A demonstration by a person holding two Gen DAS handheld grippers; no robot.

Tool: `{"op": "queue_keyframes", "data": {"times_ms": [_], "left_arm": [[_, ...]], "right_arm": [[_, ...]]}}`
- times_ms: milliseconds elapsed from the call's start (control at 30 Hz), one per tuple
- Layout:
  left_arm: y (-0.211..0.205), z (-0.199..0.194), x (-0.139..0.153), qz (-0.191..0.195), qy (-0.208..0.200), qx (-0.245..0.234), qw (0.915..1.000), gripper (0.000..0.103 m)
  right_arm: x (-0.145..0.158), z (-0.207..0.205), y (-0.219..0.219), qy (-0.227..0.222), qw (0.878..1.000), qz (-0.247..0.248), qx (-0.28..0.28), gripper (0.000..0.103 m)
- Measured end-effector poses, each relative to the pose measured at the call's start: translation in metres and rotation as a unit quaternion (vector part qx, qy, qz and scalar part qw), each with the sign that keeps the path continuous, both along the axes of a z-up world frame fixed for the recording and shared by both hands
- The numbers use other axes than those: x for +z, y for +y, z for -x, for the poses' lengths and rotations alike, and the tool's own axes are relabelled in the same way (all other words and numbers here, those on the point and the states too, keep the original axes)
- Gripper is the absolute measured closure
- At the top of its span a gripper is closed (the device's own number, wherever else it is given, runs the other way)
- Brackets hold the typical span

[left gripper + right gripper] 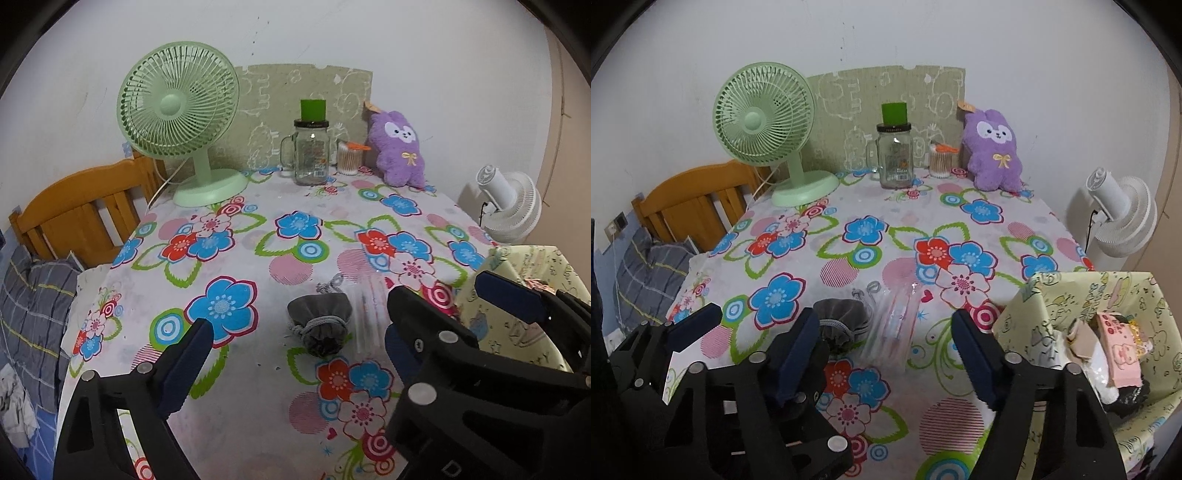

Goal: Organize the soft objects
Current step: 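Grasp the grey drawstring pouch with the left gripper while the right grasps the clear straw bag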

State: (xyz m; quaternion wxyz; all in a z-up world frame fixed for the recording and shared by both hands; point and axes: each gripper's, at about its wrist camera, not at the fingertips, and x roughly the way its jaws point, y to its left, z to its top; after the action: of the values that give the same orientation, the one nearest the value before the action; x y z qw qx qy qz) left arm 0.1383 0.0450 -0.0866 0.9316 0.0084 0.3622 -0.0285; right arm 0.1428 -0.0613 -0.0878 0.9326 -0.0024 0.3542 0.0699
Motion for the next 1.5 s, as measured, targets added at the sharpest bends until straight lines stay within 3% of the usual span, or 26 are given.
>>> {"op": "queue_keyframes", "data": {"times_ms": [567,767,867,900,933,1133,1500], "left_arm": [[0.0,-0.034,-0.034,0.012,0.045,0.001,0.9989,0.011],[-0.002,-0.044,-0.045,0.021,0.063,-0.008,0.9978,0.016],[-0.003,-0.047,-0.05,0.027,0.073,-0.014,0.9969,0.024],[-0.004,-0.048,-0.053,0.02,0.076,-0.01,0.9969,0.034],[-0.005,-0.049,-0.054,0.017,0.077,-0.009,0.9969,0.037],[-0.006,-0.053,-0.062,0.016,0.086,-0.012,0.9961,0.053],[-0.003,-0.05,-0.064,0.006,0.083,-0.002,0.9966,0.059]], "right_arm": [[-0.036,-0.039,-0.001,0.044,0.999,0.001,-0.018,0.037],[-0.047,-0.048,-0.004,0.061,0.998,-0.002,-0.02,0.037],[-0.052,-0.052,-0.005,0.071,0.997,-0.006,-0.019,0.037],[-0.054,-0.053,-0.005,0.073,0.997,-0.006,-0.02,0.037],[-0.056,-0.054,-0.005,0.074,0.997,0.001,-0.025,0.037],[-0.065,-0.059,-0.007,0.088,0.996,0.003,-0.026,0.037],[-0.072,-0.063,-0.003,0.094,0.995,0.002,-0.019,0.037]]}}
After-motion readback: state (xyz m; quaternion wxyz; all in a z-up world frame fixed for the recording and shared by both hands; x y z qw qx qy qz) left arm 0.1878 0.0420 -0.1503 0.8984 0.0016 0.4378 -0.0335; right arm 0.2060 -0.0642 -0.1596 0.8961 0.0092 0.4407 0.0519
